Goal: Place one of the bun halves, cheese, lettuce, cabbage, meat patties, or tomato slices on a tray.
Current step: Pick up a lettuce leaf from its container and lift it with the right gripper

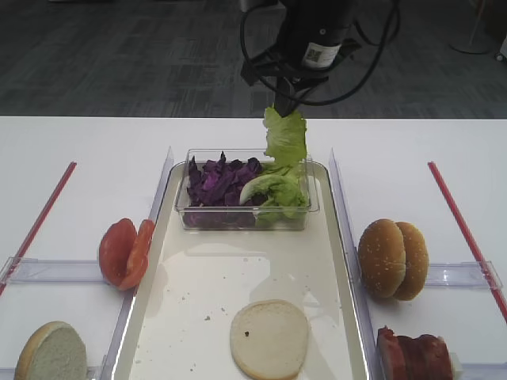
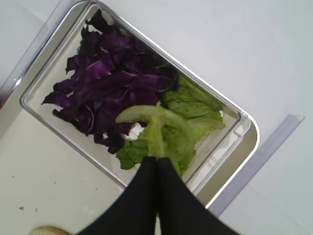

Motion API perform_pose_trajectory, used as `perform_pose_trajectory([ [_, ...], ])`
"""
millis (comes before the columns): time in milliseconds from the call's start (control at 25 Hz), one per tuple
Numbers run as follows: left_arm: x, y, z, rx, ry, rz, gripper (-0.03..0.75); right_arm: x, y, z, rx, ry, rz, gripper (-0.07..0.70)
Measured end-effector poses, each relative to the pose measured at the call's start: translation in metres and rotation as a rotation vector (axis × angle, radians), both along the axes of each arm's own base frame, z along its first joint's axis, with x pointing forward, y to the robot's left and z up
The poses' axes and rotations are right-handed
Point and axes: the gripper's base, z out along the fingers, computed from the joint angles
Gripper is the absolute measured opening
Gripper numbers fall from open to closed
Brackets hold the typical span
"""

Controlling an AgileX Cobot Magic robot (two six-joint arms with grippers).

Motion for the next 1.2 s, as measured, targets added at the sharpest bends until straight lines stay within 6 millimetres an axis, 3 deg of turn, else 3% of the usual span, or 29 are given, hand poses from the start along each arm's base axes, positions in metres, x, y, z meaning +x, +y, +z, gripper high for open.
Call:
perform_pose_trajectory([
  [760, 0.000, 0.000, 0.000, 0.000, 0.000, 0.000, 0.271, -0.076, -0.007, 0.005, -0.082, 0.074, 0.107, 0.027],
  [1200, 0.000, 0.000, 0.000, 0.000, 0.000, 0.000, 0.271, -0.127, -0.004, -0.018, -0.132, 0.144, 0.205, 0.027],
])
